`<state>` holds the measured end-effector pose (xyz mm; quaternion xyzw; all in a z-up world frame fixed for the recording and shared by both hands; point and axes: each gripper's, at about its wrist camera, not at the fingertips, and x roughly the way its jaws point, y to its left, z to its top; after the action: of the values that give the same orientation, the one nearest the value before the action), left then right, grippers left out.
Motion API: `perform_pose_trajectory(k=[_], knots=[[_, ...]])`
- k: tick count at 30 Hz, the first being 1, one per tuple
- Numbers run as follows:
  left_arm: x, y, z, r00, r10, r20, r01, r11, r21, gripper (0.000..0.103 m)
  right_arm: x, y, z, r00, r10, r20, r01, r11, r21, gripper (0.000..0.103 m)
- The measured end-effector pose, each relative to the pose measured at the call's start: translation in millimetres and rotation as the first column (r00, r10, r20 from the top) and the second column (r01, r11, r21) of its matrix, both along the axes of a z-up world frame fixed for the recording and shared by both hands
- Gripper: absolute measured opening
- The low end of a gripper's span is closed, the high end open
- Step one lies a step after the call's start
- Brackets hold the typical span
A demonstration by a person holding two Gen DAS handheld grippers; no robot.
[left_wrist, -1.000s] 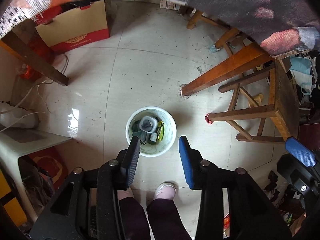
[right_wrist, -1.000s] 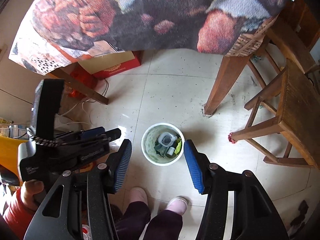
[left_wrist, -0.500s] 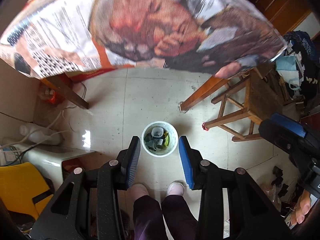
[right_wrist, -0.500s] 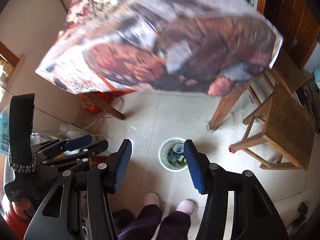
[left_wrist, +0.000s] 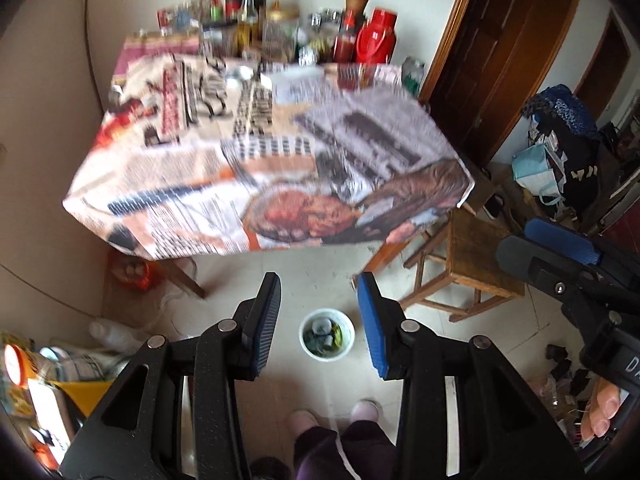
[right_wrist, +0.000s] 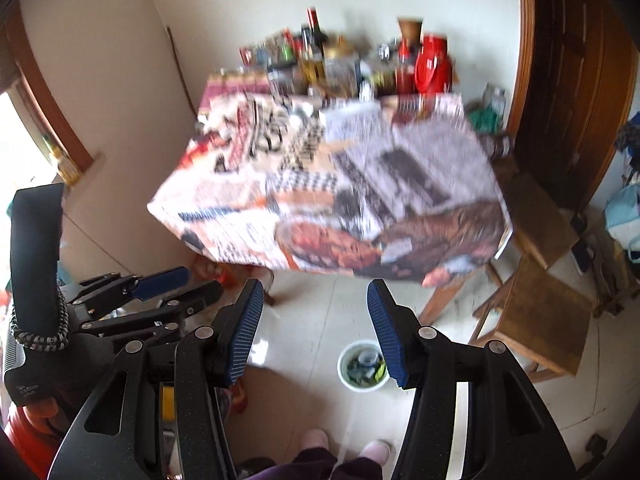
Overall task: Collect trash
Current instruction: 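Move both open tools back toward the table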
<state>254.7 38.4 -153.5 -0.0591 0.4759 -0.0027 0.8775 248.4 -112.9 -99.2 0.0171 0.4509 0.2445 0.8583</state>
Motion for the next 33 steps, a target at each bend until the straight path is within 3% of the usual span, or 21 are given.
perform_pose_trajectory(k=[7, 9, 10, 12, 14, 15, 23, 33], knots=[[-26.1, 14.3, 69.7, 0.984, -0.011, 0.177, 0.009, 1.000, 0.016, 0.041, -20.8, -1.6, 60.2, 0.982, -0.088, 0.165, 0.083, 0.996, 0.038, 0.059], [-32.1, 17.4, 85.9, 0.976, -0.016, 0.219, 0.011, 1.000, 0.025, 0.047, -24.8, -4.3, 73.6, 0.973, -0.112, 0.200, 0.102, 0.993, 0.063, 0.060], [-34.4, 18.7, 92.7, 0.971, -0.017, 0.237, 0.011, 1.000, 0.026, 0.056, -26.5, -5.0, 78.6, 0.969, -0.121, 0.215, 0.108, 0.992, 0.071, 0.062], [-36.8, 21.7, 104.1, 0.964, -0.016, 0.266, 0.010, 1.000, 0.022, 0.071, -28.8, -7.6, 89.4, 0.955, -0.144, 0.259, 0.127, 0.989, 0.080, 0.077], [-37.4, 24.3, 113.7, 0.956, -0.005, 0.292, 0.000, 1.000, 0.019, 0.091, -29.2, -10.4, 97.6, 0.935, -0.164, 0.315, 0.147, 0.986, 0.077, 0.083], [-36.2, 26.2, 118.9, 0.950, 0.007, 0.312, -0.012, 1.000, 0.014, 0.094, -27.9, -11.2, 99.6, 0.928, -0.169, 0.332, 0.155, 0.986, 0.070, 0.086], [5.5, 25.7, 130.5, 0.937, 0.044, 0.345, -0.049, 0.999, 0.005, 0.094, 18.3, -24.4, 97.7, 0.918, -0.182, 0.352, 0.163, 0.983, 0.085, 0.091], [106.5, 0.2, 137.1, 0.930, 0.116, 0.349, -0.128, 0.992, 0.012, 0.094, 116.9, -49.1, 95.5, 0.938, -0.124, 0.324, 0.103, 0.991, 0.079, 0.091]])
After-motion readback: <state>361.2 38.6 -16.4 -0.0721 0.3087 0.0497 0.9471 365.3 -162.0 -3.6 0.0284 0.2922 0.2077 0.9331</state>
